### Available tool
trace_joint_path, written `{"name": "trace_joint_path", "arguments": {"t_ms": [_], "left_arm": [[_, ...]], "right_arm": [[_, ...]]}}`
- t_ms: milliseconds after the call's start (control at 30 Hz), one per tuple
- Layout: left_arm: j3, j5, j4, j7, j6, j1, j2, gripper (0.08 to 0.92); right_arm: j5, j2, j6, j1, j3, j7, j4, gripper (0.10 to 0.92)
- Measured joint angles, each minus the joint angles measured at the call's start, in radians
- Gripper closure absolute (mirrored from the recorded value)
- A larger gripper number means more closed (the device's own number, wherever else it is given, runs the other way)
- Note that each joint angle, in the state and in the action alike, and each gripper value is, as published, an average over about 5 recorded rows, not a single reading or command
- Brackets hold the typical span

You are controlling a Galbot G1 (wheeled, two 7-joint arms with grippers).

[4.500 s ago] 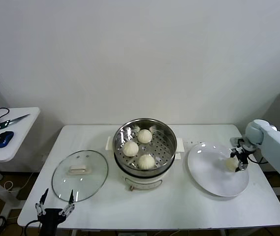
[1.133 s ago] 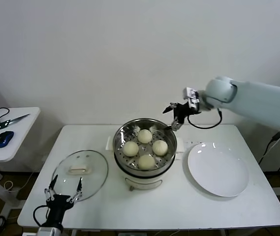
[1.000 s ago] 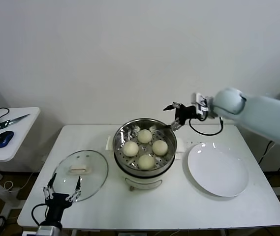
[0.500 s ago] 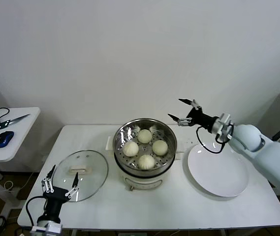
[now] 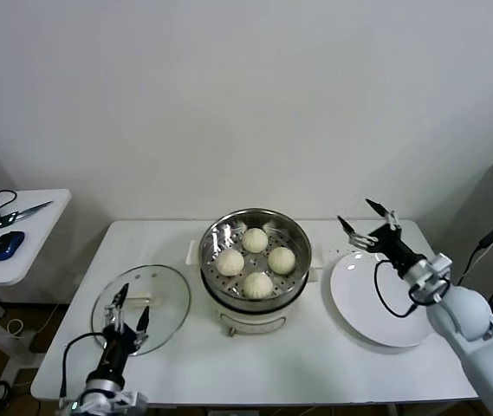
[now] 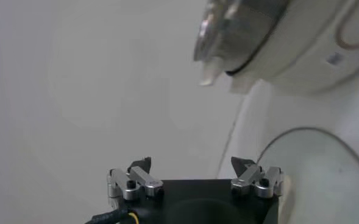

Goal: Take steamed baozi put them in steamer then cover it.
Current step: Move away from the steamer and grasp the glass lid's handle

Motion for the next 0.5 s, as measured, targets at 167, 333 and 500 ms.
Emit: {"name": "trace_joint_path", "arguments": {"t_ms": [167, 333, 500], "left_arm": [[0.026, 0.183, 0.064, 0.0, 0.031, -0.044, -0.006, 0.177], [0.031, 0.319, 0.139, 0.003, 0.072, -0.097, -0.012, 0.177], [0.032, 0.394, 0.21, 0.001, 0.109, -0.153, -0.011, 0.177]], "right_arm": [[-0.04, 0.051, -0.004, -0.125, 0.111, 0.009, 0.023, 0.203], [-0.072, 0.094, -0.003, -0.213, 0.186, 0.014, 0.034, 0.203], [-0.102, 0.129, -0.001, -0.264, 0.23, 0.017, 0.037, 0.203]]}}
